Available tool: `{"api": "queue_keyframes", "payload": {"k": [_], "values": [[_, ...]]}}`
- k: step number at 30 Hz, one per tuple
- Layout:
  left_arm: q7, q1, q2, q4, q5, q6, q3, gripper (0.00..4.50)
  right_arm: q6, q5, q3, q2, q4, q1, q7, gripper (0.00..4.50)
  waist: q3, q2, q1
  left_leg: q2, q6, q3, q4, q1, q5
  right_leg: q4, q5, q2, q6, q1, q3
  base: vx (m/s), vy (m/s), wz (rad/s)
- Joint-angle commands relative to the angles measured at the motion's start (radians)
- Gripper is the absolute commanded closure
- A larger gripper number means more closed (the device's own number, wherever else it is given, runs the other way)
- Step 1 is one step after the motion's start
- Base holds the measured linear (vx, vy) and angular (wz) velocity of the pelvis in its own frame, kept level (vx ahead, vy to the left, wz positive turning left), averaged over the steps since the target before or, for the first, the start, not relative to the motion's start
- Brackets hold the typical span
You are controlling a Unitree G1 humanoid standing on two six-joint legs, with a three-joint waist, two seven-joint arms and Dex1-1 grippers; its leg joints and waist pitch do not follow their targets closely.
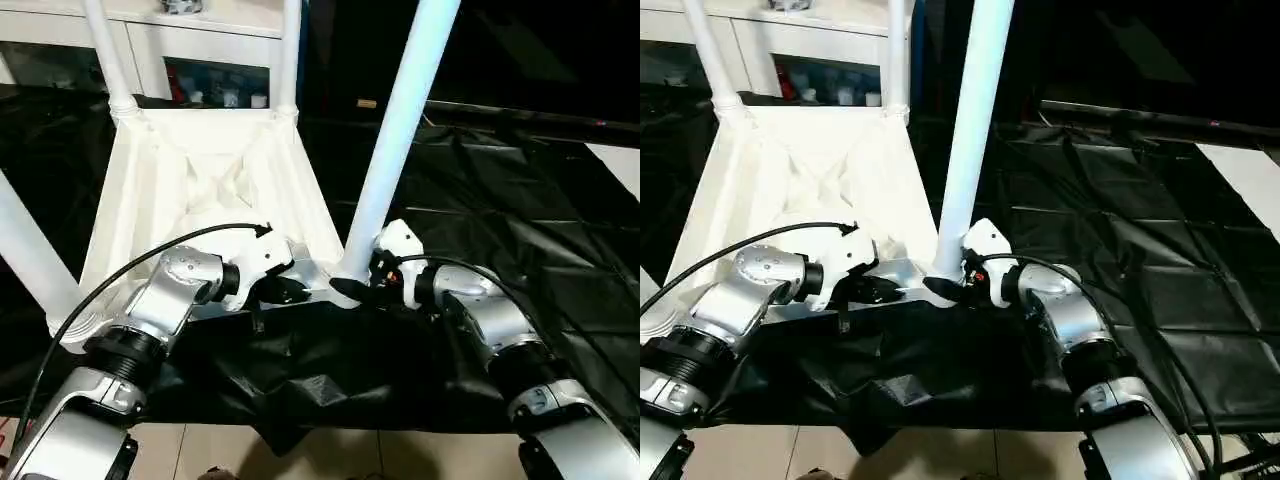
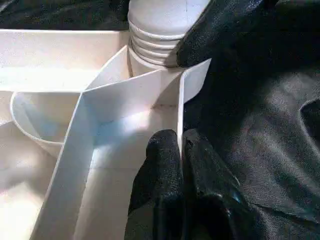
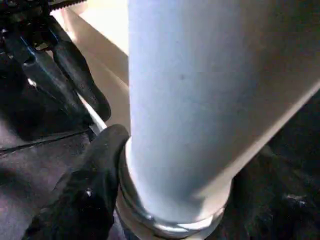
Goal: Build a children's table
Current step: Rotate leg to tighten
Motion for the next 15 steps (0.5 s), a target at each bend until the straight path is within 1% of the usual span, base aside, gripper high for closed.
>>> {"api": "queue_keyframes", "payload": {"k": [1, 2, 3, 4, 5, 6, 7, 8, 9, 10, 11, 12, 13, 14, 15], "values": [[0.013, 0.023, -0.029, 0.011, -0.014, 0.039, -0.003, 4.50, 0.010, -0.018, -0.018, -0.006, 0.042, -0.022, -0.041, 1.71, -0.058, 0.007, 0.003, 0.006, -0.011, 0.003, -0.076, 0.008, -0.372, -0.088, -0.397, -0.037, -0.164, 0.036, 0.027, 0.000, 0.000, 0.00], [0.062, 0.018, -0.050, 0.019, -0.012, 0.058, 0.012, 4.50, 0.010, -0.018, -0.029, 0.009, 0.060, -0.023, -0.087, 1.73, -0.058, 0.005, 0.000, 0.006, -0.014, 0.003, -0.076, 0.007, -0.374, -0.088, -0.404, -0.037, -0.164, 0.036, 0.027, 0.000, 0.000, 0.00], [0.157, 0.005, -0.092, 0.037, -0.001, 0.085, 0.033, 4.50, 0.029, -0.015, -0.054, 0.043, 0.089, -0.027, -0.181, 1.75, -0.057, 0.002, -0.003, 0.005, -0.018, 0.002, -0.076, 0.008, -0.379, -0.091, -0.425, -0.037, -0.158, 0.036, 0.025, 0.000, 0.000, 0.00], [0.189, 0.000, -0.106, 0.044, 0.005, 0.092, 0.038, 4.50, 0.040, -0.012, -0.064, 0.056, 0.098, -0.029, -0.214, 1.77, -0.055, 0.003, -0.005, 0.004, -0.023, 0.002, -0.076, 0.012, -0.388, -0.095, -0.451, -0.037, -0.151, 0.032, 0.025, 0.000, 0.000, 0.00], [0.196, -0.001, -0.109, 0.045, 0.006, 0.094, 0.039, 4.50, 0.042, -0.011, -0.066, 0.058, 0.099, -0.029, -0.221, 1.77, -0.057, 0.003, -0.006, 0.003, -0.024, 0.001, -0.075, 0.011, -0.387, -0.096, -0.464, -0.038, -0.147, 0.033, 0.024, 0.000, 0.000, 0.00], [0.258, -0.013, -0.149, 0.061, 0.010, 0.113, 0.048, 4.50, 0.062, -0.007, -0.087, 0.094, 0.128, -0.037, -0.307, 1.78, -0.059, 0.003, -0.008, 0.003, -0.026, 0.000, -0.076, 0.007, -0.379, -0.096, -0.464, -0.038, -0.142, 0.037, 0.023, 0.000, 0.000, 0.00], [0.259, -0.013, -0.150, 0.061, 0.010, 0.113, 0.048, 4.50, 0.063, -0.007, -0.088, 0.095, 0.129, -0.037, -0.309, 1.78, -0.059, 0.004, -0.008, 0.002, -0.025, 0.001, -0.075, 0.010, -0.385, -0.098, -0.458, -0.037, -0.141, 0.032, 0.023, 0.000, 0.000, 0.00], [0.328, -0.030, -0.191, 0.085, 0.020, 0.127, 0.054, 4.50, 0.081, -0.004, -0.105, 0.136, 0.165, -0.050, -0.394, 1.78, -0.058, 0.004, -0.010, 0.002, -0.025, 0.001, -0.075, 0.011, -0.389, -0.099, -0.461, -0.036, -0.140, 0.030, 0.023, 0.000, 0.000, 0.00], [0.352, -0.038, -0.208, 0.096, 0.027, 0.129, 0.053, 4.50, 0.086, -0.008, -0.108, 0.155, 0.183, -0.058, -0.438, 1.78, -0.058, 0.004, -0.011, 0.001, -0.027, 0.000, -0.076, 0.011, -0.399, -0.101, -0.472, -0.035, -0.134, 0.029, 0.022, 0.000, 0.000, 0.00], [0.381, -0.047, -0.226, 0.111, 0.034, 0.128, 0.053, 4.50, 0.092, -0.016, -0.106, 0.175, 0.198, -0.067, -0.480, 1.78, -0.060, 0.006, -0.013, 0.000, -0.029, -0.001, -0.076, 0.012, -0.402, -0.102, -0.475, -0.035, -0.128, 0.029, 0.021, 0.000, 0.000, 0.00], [0.381, -0.047, -0.226, 0.111, 0.034, 0.128, 0.053, 4.50, 0.092, -0.016, -0.106, 0.175, 0.198, -0.067, -0.480, 1.78, -0.060, 0.005, -0.014, 0.000, -0.028, -0.001, -0.076, 0.011, -0.404, -0.104, -0.471, -0.035, -0.125, 0.029, 0.021, 0.000, 0.000, 0.00], [0.406, -0.059, -0.250, 0.125, 0.046, 0.125, 0.047, 4.50, 0.076, -0.034, -0.089, 0.205, 0.214, -0.077, -0.509, 1.78, -0.059, 0.004, -0.013, 0.000, -0.026, -0.001, -0.076, 0.011, -0.410, -0.105, -0.473, -0.034, -0.120, 0.027, 0.021, 0.000, 0.000, 0.00], [0.406, -0.061, -0.256, 0.125, 0.050, 0.123, 0.042, 4.50, 0.065, -0.041, -0.078, 0.213, 0.215, -0.079, -0.505, 1.78, -0.059, 0.003, -0.014, -0.001, -0.026, -0.001, -0.076, 0.011, -0.413, -0.106, -0.477, -0.034, -0.117, 0.027, 0.020, 0.000, 0.000, 0.00], [0.402, -0.063, -0.265, 0.125, 0.055, 0.118, 0.034, 4.50, 0.045, -0.052, -0.065, 0.225, 0.217, -0.083, -0.492, 1.78, -0.060, 0.005, -0.013, 0.000, -0.024, -0.002, -0.076, 0.012, -0.420, -0.107, -0.478, -0.035, -0.114, 0.027, 0.020, 0.000, 0.000, 0.00], [0.402, -0.063, -0.266, 0.125, 0.056, 0.117, 0.033, 4.50, 0.042, -0.053, -0.063, 0.227, 0.217, -0.083, -0.490, 1.24, -0.060, 0.005, -0.013, 0.000, -0.021, -0.002, -0.077, 0.011, -0.424, -0.108, -0.476, -0.035, -0.112, 0.028, 0.020, 0.000, 0.000, 0.00]]}}
